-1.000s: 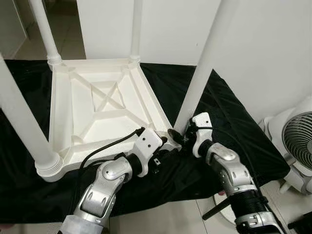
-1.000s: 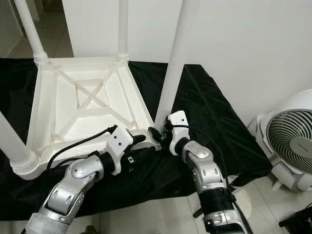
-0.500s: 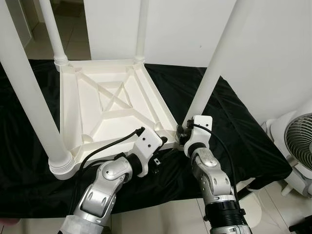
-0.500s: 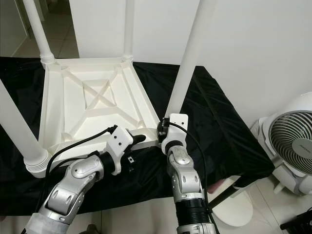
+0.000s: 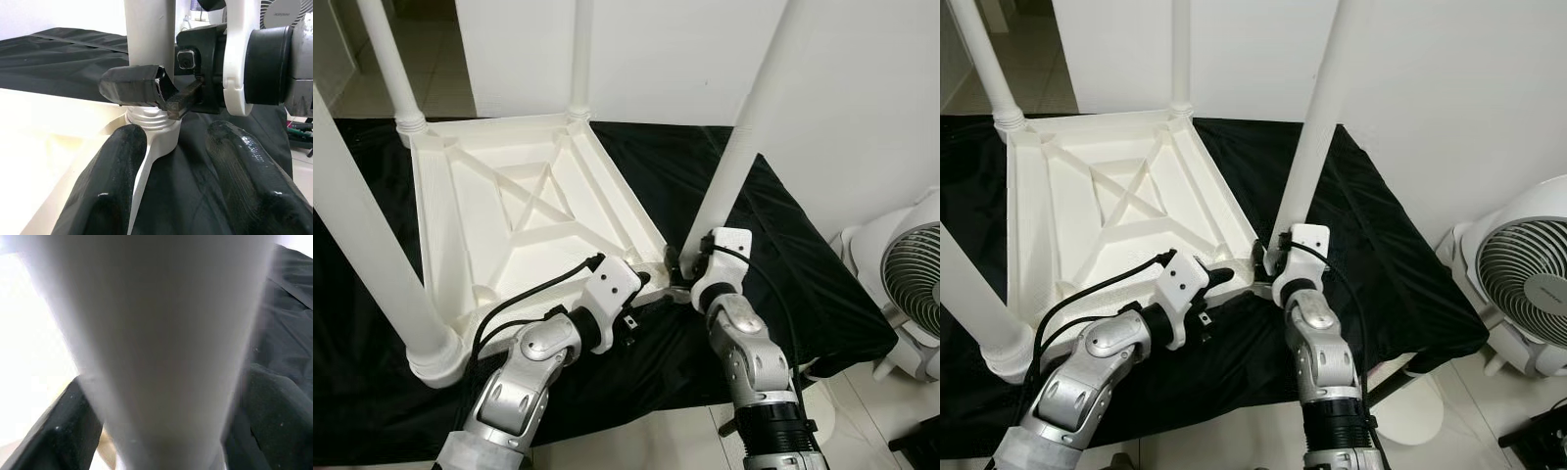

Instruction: Building children table

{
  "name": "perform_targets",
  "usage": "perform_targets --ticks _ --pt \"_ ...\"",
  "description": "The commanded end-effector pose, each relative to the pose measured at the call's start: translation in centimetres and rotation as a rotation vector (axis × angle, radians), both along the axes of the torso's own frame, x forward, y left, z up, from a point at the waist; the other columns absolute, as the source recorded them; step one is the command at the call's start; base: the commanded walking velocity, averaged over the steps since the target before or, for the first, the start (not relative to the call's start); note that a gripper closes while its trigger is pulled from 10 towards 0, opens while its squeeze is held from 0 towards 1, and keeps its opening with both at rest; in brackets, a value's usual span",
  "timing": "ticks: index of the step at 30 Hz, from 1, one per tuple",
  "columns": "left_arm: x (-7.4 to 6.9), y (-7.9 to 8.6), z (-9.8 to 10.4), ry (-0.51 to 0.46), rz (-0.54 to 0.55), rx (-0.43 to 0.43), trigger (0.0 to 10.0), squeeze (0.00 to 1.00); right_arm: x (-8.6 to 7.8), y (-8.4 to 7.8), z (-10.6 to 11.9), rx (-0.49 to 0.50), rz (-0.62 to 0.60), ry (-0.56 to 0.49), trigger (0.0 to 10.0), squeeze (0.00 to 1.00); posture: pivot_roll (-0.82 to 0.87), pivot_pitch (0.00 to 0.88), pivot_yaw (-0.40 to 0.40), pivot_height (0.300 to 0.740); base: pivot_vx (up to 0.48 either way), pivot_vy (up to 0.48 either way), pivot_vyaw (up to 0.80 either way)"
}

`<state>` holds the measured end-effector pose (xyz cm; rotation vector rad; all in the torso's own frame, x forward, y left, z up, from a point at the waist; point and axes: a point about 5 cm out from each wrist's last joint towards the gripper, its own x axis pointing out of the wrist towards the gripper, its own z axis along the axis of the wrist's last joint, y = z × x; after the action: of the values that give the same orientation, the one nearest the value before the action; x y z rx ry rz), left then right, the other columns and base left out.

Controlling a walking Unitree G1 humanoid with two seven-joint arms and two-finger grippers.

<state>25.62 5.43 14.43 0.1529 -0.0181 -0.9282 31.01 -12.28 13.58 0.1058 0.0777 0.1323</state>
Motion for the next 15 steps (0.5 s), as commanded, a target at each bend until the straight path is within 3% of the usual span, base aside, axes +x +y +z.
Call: perform_targets --ticks 1,2,3,7,10,15 --pt "0.3 0.0 0.1 -0.003 0.053 0.0 10.0 0.0 0.7 -0.3 0.8 -0.044 0.137 -0.017 10.0 0.72 0.1 0.0 -0.094 0.74 0.0 0.0 0.0" --pt "0.3 0.0 0.1 -0.003 0.053 0.0 10.0 0.0 0.7 -0.3 0.8 -0.044 0.137 -0.017 10.0 0.72 0.1 0.0 -0.094 0.74 0.0 0.0 0.0" --pt "0.3 -0.1 0.1 -0.003 0.052 0.0 10.0 0.0 0.8 -0.8 0.9 -0.069 0.198 -0.023 10.0 0.0 0.1 0.0 -0.093 0.74 0.0 0.0 0.0" --pt "0.3 -0.1 0.0 -0.002 0.05 0.0 10.0 0.0 1.0 -2.3 1.1 -0.143 0.327 -0.05 10.0 0.0 0.09 0.0 -0.091 0.74 0.0 0.0 0.0" --pt "0.4 -0.1 0.1 -0.003 0.046 0.001 10.0 0.0 0.8 -3.7 0.8 -0.23 0.526 -0.052 10.0 0.0 0.09 0.0 -0.088 0.74 0.0 0.0 0.0" --pt "0.4 -0.1 0.1 -0.004 0.044 0.001 10.0 0.0 0.8 -4.2 0.5 -0.249 0.574 -0.037 10.0 0.0 0.09 0.0 -0.085 0.74 0.0 0.0 0.0"
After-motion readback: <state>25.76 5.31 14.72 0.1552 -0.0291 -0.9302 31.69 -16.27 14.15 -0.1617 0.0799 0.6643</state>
